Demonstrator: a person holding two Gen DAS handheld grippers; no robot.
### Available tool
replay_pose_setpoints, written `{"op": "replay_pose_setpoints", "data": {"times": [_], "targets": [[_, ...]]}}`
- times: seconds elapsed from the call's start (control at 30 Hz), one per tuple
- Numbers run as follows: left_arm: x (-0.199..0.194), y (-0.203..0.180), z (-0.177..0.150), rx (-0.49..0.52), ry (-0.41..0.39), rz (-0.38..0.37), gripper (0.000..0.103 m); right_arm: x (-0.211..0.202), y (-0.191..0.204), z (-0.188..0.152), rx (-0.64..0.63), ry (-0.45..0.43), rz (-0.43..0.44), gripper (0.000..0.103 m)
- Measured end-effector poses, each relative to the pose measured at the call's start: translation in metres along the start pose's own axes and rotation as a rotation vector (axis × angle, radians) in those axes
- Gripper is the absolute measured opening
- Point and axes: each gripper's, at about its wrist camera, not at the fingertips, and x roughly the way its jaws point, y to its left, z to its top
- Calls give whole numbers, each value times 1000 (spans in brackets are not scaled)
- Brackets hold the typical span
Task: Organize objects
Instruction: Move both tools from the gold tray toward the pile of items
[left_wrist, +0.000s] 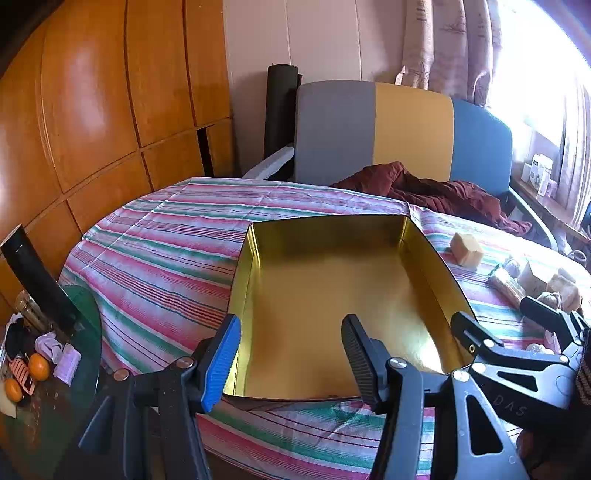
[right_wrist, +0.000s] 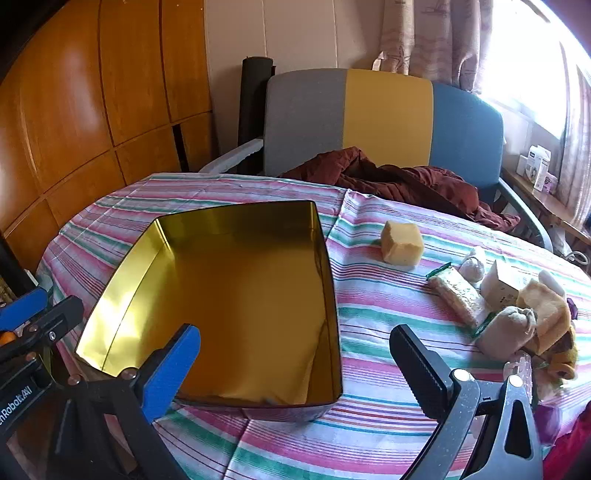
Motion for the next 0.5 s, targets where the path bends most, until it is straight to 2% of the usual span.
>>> {"op": "replay_pose_setpoints", "data": {"times": [0.33,0.5], "targets": [[8,-14,0,47,29,-21,58,1,-18,0,24,1,-23,103],[18,-23,-2,91,76,-109,58,1,-28,0,38,2,-49,103]]}}
